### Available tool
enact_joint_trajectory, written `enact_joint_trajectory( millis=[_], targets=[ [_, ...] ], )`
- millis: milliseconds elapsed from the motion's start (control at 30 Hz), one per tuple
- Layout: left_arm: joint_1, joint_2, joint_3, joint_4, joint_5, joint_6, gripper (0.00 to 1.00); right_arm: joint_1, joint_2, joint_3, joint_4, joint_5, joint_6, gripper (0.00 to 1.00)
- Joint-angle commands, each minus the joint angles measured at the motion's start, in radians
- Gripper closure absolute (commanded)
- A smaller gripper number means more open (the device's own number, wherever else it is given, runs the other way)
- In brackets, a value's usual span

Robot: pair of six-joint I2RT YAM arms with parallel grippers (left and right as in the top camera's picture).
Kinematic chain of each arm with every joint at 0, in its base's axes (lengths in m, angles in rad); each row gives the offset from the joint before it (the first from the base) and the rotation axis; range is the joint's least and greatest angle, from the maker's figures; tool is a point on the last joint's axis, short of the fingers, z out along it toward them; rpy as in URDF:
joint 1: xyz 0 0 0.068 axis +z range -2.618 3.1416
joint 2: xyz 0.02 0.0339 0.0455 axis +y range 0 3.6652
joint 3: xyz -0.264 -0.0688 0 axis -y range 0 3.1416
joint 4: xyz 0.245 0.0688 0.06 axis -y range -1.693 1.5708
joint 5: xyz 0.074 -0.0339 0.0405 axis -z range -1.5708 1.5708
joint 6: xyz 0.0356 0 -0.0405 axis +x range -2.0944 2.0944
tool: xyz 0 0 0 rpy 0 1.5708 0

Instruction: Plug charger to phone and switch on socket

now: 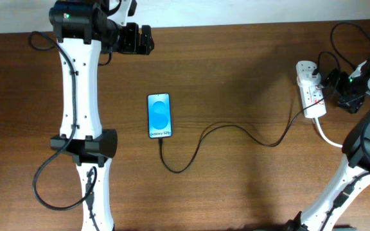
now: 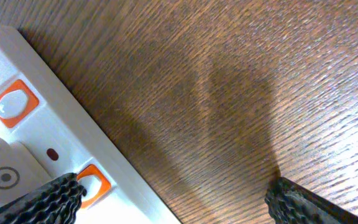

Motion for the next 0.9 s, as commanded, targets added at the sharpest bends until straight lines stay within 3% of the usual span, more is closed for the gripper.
enact_joint_trajectory(
  millis=[0, 633, 867],
  targets=[
    [0.004, -0.006, 0.007, -0.001, 0.011, 0.016, 0.01, 0.028, 0.031, -0.013, -0.028, 0.022, -0.014, 0.01],
    [0.004, -0.006, 0.007, -0.001, 0.011, 0.016, 0.01, 0.06, 0.031, 0.005, -0.049, 0.021, -0.036, 0.0],
    [0.004, -0.006, 0.007, -0.001, 0.011, 0.016, 0.01, -0.06, -0.059, 0.222, -0.262, 0.023, -0.041, 0.01]
  ],
)
